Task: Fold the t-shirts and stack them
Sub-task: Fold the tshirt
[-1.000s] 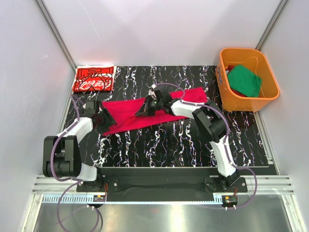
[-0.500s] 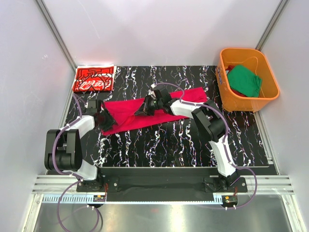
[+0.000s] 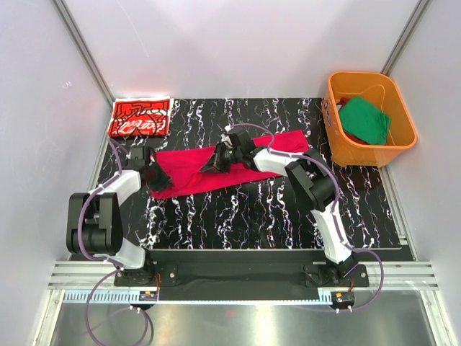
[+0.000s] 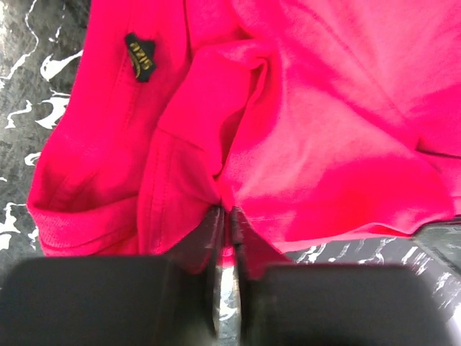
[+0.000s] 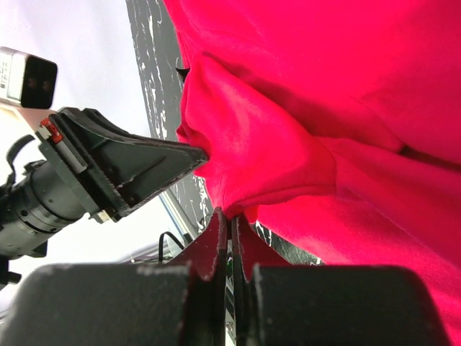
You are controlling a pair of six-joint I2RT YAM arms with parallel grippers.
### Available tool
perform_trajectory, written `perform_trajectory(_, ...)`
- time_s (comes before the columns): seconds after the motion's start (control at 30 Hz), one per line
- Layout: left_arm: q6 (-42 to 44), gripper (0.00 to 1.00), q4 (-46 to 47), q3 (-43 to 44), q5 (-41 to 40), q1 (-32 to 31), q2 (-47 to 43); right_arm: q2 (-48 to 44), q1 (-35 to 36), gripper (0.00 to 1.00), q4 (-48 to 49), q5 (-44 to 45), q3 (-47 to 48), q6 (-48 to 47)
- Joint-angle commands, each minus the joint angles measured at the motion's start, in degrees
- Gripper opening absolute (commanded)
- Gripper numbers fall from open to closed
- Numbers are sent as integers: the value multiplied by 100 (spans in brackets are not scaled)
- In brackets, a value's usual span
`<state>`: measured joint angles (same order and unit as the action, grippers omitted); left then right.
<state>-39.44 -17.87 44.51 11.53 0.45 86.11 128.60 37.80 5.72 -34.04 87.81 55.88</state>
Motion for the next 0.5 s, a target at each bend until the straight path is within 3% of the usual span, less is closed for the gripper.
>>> perform_trajectory(0.0, -20, 21, -102, 356, 7, -10, -182, -19, -1, 0, -79, -6, 316, -191)
perform_trajectory(0.07, -28, 38, -94, 330, 51, -18, -182, -19, -18, 0, -79, -6, 316, -191)
perform_trajectory(0.17, -46, 43, -76, 286, 121, -10, -156, -10, -10, 0, -79, -6, 316, -174)
perform_trajectory(0.27, -46, 41, 20, 216, 192, -18, -138, -27, -18, 0, -79, -6, 298, -182)
perform_trajectory(0.47, -64, 29, 20, 172, 262, -18, -173, -36, -10, 0, -71, -6, 298, -174)
